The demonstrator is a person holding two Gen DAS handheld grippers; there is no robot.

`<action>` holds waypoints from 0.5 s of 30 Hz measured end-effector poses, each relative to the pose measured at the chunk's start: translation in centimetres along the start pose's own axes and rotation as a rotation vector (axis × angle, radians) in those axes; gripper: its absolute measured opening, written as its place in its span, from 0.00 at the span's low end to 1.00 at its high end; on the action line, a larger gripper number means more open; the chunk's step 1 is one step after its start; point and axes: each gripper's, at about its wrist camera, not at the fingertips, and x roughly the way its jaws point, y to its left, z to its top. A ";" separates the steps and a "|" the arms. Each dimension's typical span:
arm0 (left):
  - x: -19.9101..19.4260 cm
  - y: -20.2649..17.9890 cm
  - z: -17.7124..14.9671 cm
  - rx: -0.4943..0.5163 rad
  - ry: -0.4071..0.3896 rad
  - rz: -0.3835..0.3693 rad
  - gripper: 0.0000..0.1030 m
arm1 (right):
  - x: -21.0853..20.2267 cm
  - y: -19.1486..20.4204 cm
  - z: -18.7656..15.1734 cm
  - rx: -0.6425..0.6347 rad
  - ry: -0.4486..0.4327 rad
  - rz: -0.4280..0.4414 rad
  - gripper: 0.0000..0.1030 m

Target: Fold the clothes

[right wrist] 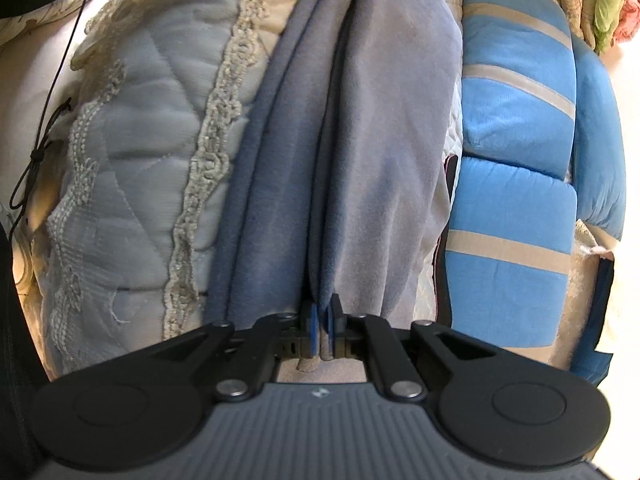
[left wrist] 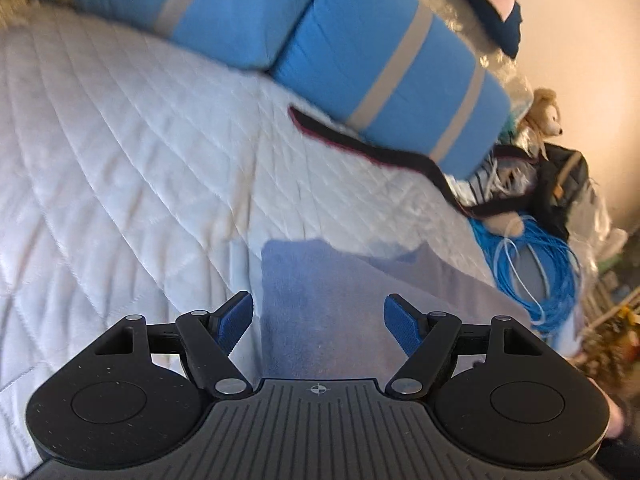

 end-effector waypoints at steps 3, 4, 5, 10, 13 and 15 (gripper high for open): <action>1.6 1.8 0.1 -0.128 0.074 -0.063 0.68 | -0.3 0.2 -0.2 0.001 -0.012 -0.012 0.22; 2.1 2.4 0.1 -0.171 0.096 -0.083 0.68 | -0.4 0.2 -0.3 0.005 -0.016 -0.018 0.26; 2.6 2.9 0.1 -0.198 0.115 -0.097 0.68 | -0.5 0.2 -0.3 0.007 -0.021 -0.022 0.28; 4.4 5.2 0.1 -0.294 0.163 -0.176 0.68 | -0.8 0.3 -0.3 0.001 -0.039 -0.035 0.31; 5.0 6.1 0.2 -0.325 0.167 -0.237 0.68 | -0.9 0.2 -0.3 0.004 -0.046 -0.039 0.34; 5.3 6.4 0.1 -0.328 0.168 -0.268 0.68 | -1.2 0.1 -0.3 0.012 -0.056 -0.046 0.37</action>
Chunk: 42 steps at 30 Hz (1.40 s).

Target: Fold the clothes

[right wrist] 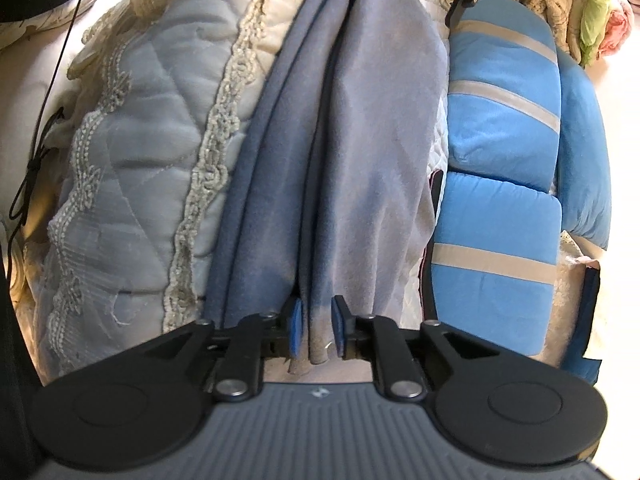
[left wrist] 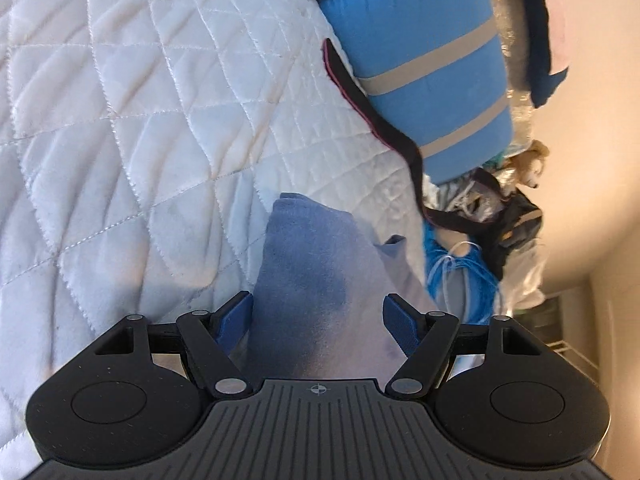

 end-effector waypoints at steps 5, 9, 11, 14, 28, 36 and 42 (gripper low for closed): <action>0.6 0.1 0.5 0.027 0.037 -0.064 0.66 | -1.3 -0.6 -0.1 0.040 -0.027 -0.039 0.42; 1.1 0.6 0.9 0.026 0.073 -0.119 0.64 | -3.3 -1.3 0.2 0.079 -0.078 -0.078 0.51; 1.1 0.9 1.0 0.013 0.075 -0.111 0.58 | -4.3 -1.8 0.7 0.112 -0.114 -0.092 0.51; 0.5 1.2 0.9 -0.012 0.060 -0.041 0.31 | -5.6 -2.3 1.6 0.161 -0.165 -0.128 0.56; -0.4 -3.6 -0.2 0.236 0.014 0.233 0.37 | -3.1 -9.0 6.0 0.813 -0.358 0.126 0.37; -1.6 -1.9 -0.1 0.152 0.030 0.160 0.45 | 4.5 -16.3 7.6 1.195 -0.473 0.358 0.12; -1.3 -1.2 -0.3 0.133 0.044 0.124 0.46 | 10.1 -17.2 10.4 1.260 -0.451 0.474 0.12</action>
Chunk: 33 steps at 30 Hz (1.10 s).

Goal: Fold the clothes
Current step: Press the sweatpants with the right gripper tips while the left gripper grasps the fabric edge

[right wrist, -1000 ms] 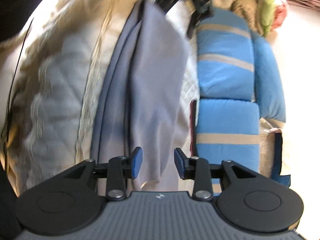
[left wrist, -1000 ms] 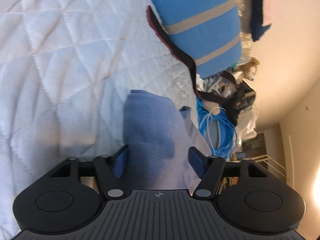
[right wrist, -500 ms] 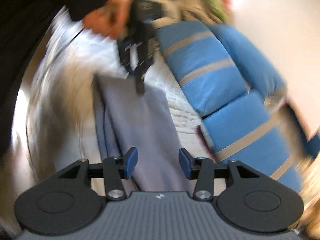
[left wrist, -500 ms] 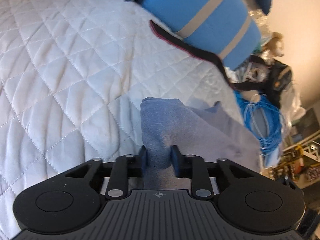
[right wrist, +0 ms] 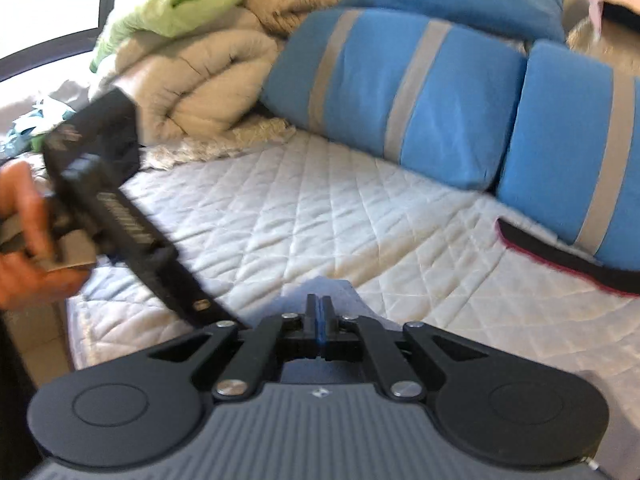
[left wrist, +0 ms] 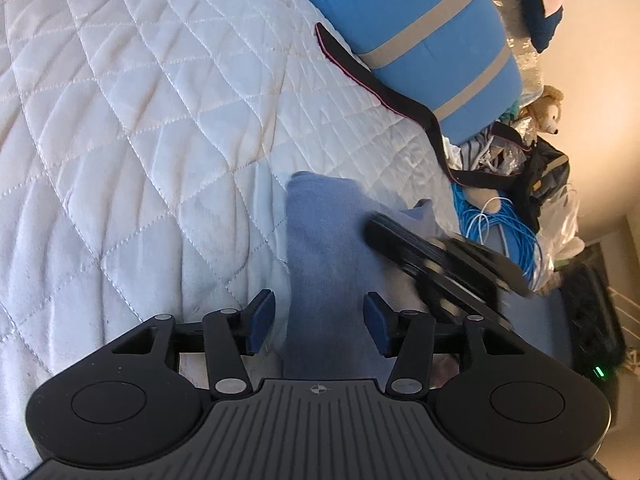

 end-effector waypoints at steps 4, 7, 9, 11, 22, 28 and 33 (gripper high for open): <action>0.4 0.6 0.2 -0.035 0.004 -0.035 0.48 | 2.8 -2.0 -1.1 0.103 0.074 -0.022 0.12; 0.8 1.2 0.4 -0.078 0.001 -0.075 0.50 | 2.8 -2.7 -1.0 0.135 0.090 -0.021 0.13; 1.1 1.7 0.7 -0.116 -0.004 -0.107 0.50 | 2.8 -2.5 -1.0 0.131 0.090 -0.021 0.16; 1.4 2.3 0.9 -0.158 -0.015 -0.139 0.50 | 2.4 -2.3 -0.9 0.112 0.082 -0.026 0.20; 2.2 2.3 0.9 -0.123 0.059 -0.215 0.46 | -8.2 -3.5 -0.4 -0.006 -0.004 -0.305 0.49; 2.7 1.5 0.8 -0.104 0.105 -0.183 0.44 | -14.1 -4.8 -3.5 0.067 -0.075 -0.369 0.58; 2.9 0.7 1.2 -0.081 0.078 -0.070 0.14 | -15.9 -6.4 -4.1 0.174 -0.106 -0.407 0.59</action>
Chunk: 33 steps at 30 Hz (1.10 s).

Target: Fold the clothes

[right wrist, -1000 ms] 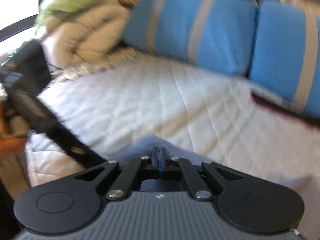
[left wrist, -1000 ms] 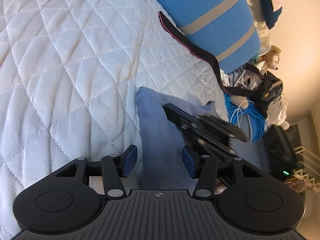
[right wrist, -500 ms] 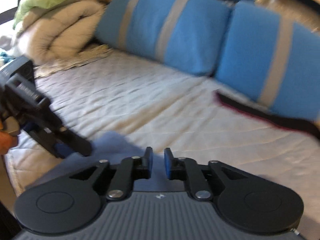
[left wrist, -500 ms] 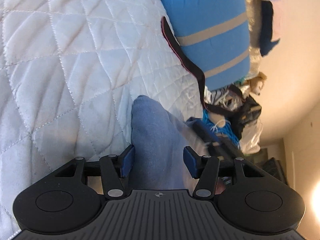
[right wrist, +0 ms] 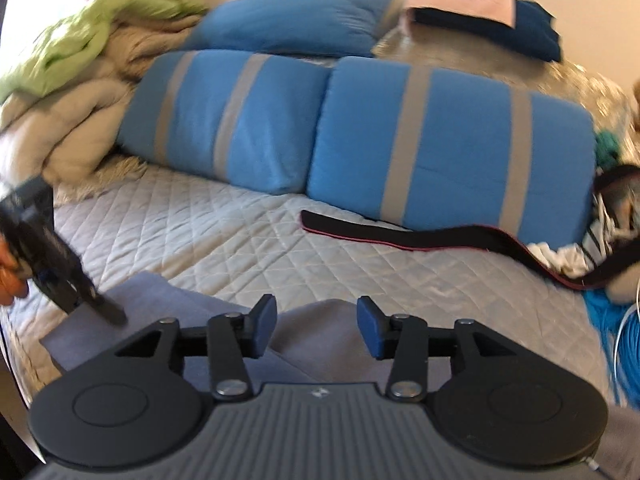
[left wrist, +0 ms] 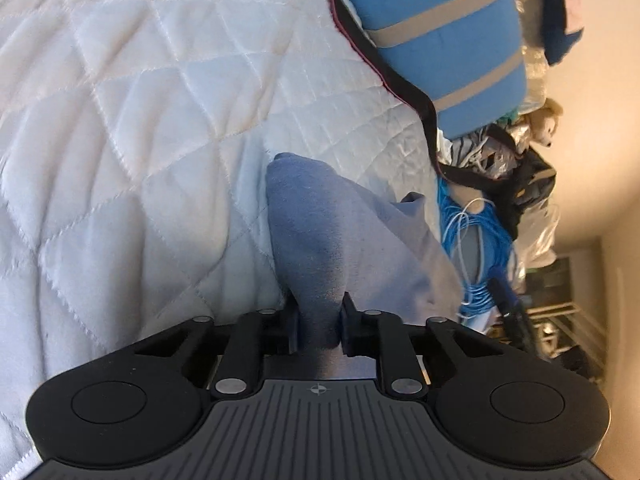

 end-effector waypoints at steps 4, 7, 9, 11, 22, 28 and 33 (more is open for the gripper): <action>-0.8 -2.3 0.0 0.109 -0.050 0.089 0.10 | -0.8 -0.5 0.1 0.015 -0.035 -0.046 0.60; -1.9 -3.4 0.0 0.162 -0.074 0.146 0.10 | -1.4 -1.6 0.2 0.071 -0.061 -0.067 0.61; -2.8 -3.7 0.3 0.175 -0.073 0.185 0.10 | -1.7 -2.4 0.4 0.098 -0.084 -0.093 0.61; -4.3 -3.9 0.6 0.193 -0.075 0.214 0.10 | -1.8 -3.2 0.4 0.118 -0.093 -0.126 0.62; -20.3 -2.0 1.7 0.147 -0.155 0.488 0.10 | -1.9 -6.0 -0.3 0.217 -0.061 -0.171 0.65; -29.4 -5.1 2.3 0.118 -0.243 0.759 0.10 | -1.6 -5.5 -0.4 0.191 -0.046 -0.146 0.65; -29.4 -10.7 2.0 0.155 -0.266 0.781 0.10 | -1.5 -3.7 -0.3 0.110 -0.044 -0.125 0.66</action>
